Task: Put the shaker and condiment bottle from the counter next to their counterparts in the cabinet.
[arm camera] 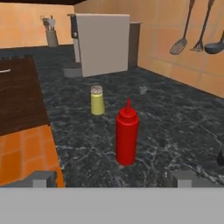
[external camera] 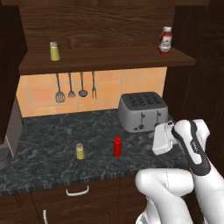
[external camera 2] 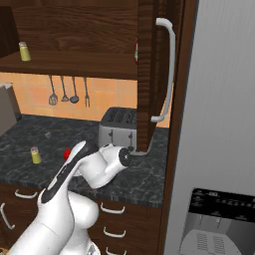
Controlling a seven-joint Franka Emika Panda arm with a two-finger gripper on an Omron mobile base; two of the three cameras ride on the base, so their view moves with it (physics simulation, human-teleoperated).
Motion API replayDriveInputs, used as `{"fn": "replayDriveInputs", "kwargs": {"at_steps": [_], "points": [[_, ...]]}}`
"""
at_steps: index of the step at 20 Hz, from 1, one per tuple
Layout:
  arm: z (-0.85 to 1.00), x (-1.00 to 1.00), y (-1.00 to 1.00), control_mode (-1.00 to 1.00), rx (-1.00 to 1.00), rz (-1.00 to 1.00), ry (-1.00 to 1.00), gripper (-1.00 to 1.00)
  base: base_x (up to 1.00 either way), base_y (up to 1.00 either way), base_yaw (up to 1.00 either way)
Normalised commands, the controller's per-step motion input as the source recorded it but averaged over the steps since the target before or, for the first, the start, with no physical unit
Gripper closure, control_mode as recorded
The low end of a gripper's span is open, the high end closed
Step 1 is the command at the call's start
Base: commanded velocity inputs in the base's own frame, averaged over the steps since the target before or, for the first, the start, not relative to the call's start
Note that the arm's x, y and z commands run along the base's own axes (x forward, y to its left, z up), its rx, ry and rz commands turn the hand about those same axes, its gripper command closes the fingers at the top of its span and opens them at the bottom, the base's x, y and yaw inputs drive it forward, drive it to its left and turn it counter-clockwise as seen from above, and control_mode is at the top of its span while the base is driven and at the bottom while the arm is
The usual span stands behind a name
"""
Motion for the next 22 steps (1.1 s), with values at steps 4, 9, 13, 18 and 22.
{"fn": "replayDriveInputs", "kwargs": {"at_steps": [4,9,13,18,22], "points": [[-0.61,0.18,0.7,-1.0,0.03,-0.02,-0.06,-1.0,0.0,0.0,0.0],[-0.64,0.17,0.53,-1.0,0.06,0.01,-0.09,-1.0,0.0,0.0,0.0],[-0.63,0.15,0.65,-1.0,0.02,0.0,-0.1,-1.0,0.0,0.0,0.0],[-0.48,0.1,0.35,-1.0,0.0,0.01,-0.06,-1.0,0.0,0.0,0.0],[0.0,0.0,0.04,-1.0,0.0,0.0,0.0,-1.0,0.0,0.0,0.0]]}}
